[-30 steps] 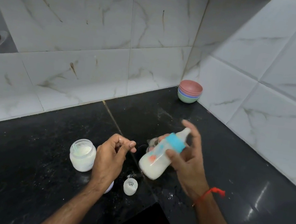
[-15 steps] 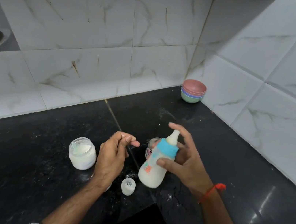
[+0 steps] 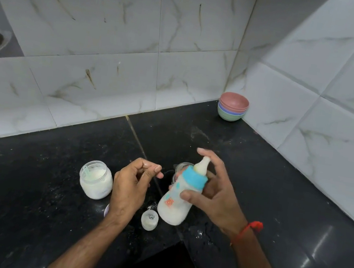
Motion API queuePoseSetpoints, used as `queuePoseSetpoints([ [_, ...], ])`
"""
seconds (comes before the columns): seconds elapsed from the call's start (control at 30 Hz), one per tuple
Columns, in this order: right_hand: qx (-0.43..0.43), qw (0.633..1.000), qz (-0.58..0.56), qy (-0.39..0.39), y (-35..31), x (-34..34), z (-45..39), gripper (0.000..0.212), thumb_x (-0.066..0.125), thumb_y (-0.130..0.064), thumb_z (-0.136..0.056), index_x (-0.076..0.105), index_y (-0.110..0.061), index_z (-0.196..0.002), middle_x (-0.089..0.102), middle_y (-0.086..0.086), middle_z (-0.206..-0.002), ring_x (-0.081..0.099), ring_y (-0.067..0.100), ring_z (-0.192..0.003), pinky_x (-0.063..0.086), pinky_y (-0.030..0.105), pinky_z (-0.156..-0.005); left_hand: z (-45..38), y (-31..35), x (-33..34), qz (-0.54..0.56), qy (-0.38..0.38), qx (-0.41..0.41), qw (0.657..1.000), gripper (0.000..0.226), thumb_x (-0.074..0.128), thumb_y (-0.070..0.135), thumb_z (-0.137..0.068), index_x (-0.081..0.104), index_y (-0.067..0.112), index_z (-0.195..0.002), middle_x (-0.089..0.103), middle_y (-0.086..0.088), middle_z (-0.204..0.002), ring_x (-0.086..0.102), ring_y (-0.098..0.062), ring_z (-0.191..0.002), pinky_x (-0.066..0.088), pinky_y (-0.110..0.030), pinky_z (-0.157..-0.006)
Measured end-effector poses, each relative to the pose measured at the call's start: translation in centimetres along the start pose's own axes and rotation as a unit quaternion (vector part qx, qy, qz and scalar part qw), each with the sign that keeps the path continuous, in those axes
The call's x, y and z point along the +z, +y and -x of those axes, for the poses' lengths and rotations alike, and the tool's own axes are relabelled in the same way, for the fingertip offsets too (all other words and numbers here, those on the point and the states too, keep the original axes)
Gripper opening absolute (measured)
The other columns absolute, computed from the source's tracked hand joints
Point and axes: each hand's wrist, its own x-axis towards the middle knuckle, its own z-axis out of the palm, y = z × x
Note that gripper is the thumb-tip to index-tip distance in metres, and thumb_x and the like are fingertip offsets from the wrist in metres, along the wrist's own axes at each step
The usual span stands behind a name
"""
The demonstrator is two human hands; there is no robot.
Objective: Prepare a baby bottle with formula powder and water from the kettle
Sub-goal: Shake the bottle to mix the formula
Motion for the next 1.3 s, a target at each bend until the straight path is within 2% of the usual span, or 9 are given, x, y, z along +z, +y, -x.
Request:
queuePoseSetpoints([
  [0.1,-0.035,0.973,-0.165,0.157,-0.8,-0.3,-0.2,0.064,0.078,-0.023,-0.090,0.046,-0.030,-0.145,0.073,0.017,-0.115,0.071,0.032,-0.107,0.060,0.052,-0.092,0.2,0.2,-0.2,0.007,0.008,0.006,1.000,0.012,0.078,0.023,-0.094,0.075,0.025,-0.082,0.080,0.008,-0.077,0.071,-0.001,-0.069,0.052,-0.015,-0.066],
  [0.23,-0.085,0.834,-0.389,0.381,-1.4,-2.4,-0.7,0.032,0.050,-0.040,-0.107,0.056,-0.018,-0.129,0.073,0.007,-0.126,0.072,0.020,-0.115,0.062,0.037,-0.087,0.7,0.4,-0.6,0.024,0.040,-0.004,0.999,0.018,0.079,0.028,-0.092,0.070,0.022,-0.078,0.074,0.001,-0.069,0.062,-0.003,-0.062,0.048,-0.014,-0.060],
  [0.47,0.024,0.982,-0.165,0.094,-0.7,0.5,0.6,0.075,0.084,-0.025,-0.086,0.044,-0.034,-0.148,0.074,0.014,-0.111,0.074,0.026,-0.104,0.062,0.041,-0.084,0.9,1.2,-0.4,-0.011,0.059,0.006,0.998,0.041,0.049,0.033,-0.111,0.044,0.029,-0.071,0.037,0.006,-0.061,0.035,-0.013,-0.058,0.034,-0.035,-0.055],
  [0.73,-0.019,0.908,-0.260,0.327,-2.6,-3.0,-0.4,0.061,0.056,-0.040,-0.101,0.036,-0.024,-0.157,0.070,0.015,-0.118,0.060,0.041,-0.120,0.059,0.050,-0.097,2.2,0.5,-2.8,-0.191,0.042,0.004,0.981,0.062,0.047,0.062,-0.101,0.032,0.020,-0.058,0.029,0.007,-0.046,0.031,-0.012,-0.046,0.031,-0.031,-0.049],
  [0.93,-0.035,0.904,-0.262,0.336,-2.8,-3.4,-0.7,0.059,0.052,-0.039,-0.105,0.033,-0.021,-0.158,0.075,0.009,-0.114,0.072,0.024,-0.109,0.062,0.044,-0.091,3.1,-0.4,-6.6,-0.540,-0.197,-0.171,0.800,0.025,0.060,0.060,-0.096,0.065,0.045,-0.115,0.071,0.009,-0.120,0.069,-0.022,-0.111,0.048,-0.036,-0.086],
  [1.0,-0.029,0.906,-0.260,0.334,-2.7,-3.2,-0.9,0.062,0.056,-0.040,-0.103,0.034,-0.022,-0.158,0.074,0.010,-0.116,0.068,0.028,-0.114,0.061,0.046,-0.094,3.3,-0.4,-7.0,-0.555,-0.220,-0.193,0.779,0.032,0.064,0.065,-0.091,0.067,0.036,-0.106,0.073,0.007,-0.113,0.070,-0.020,-0.106,0.048,-0.034,-0.082],
  [1.1,-0.041,0.890,-0.315,0.327,-3.5,-2.2,-1.4,0.077,0.077,-0.044,-0.088,0.041,-0.018,-0.151,0.069,0.011,-0.122,0.059,0.032,-0.125,0.061,0.042,-0.090,2.8,-0.2,-6.9,-0.553,-0.195,-0.146,0.797,0.022,0.062,0.050,-0.098,0.064,0.040,-0.118,0.072,0.005,-0.120,0.070,-0.024,-0.109,0.046,-0.035,-0.080],
  [1.2,-0.059,0.889,-0.340,0.301,-3.0,-1.6,-1.8,0.082,0.085,-0.039,-0.082,0.040,-0.019,-0.148,0.068,0.011,-0.122,0.058,0.034,-0.126,0.058,0.049,-0.099,2.6,0.2,-6.4,-0.528,-0.195,-0.132,0.816,0.057,0.064,0.052,-0.098,0.041,0.052,-0.150,0.063,0.016,-0.142,0.066,-0.022,-0.123,0.048,-0.039,-0.089],
  [1.3,-0.021,0.979,-0.121,0.165,-2.4,-0.5,-1.5,0.071,0.075,-0.016,-0.091,0.040,-0.033,-0.149,0.072,0.021,-0.116,0.065,0.044,-0.114,0.055,0.059,-0.099,1.7,0.3,-5.5,-0.473,-0.108,-0.092,0.869,0.029,0.062,0.066,-0.095,0.068,0.040,-0.106,0.073,0.015,-0.099,0.072,-0.019,-0.098,0.044,-0.033,-0.071],
])
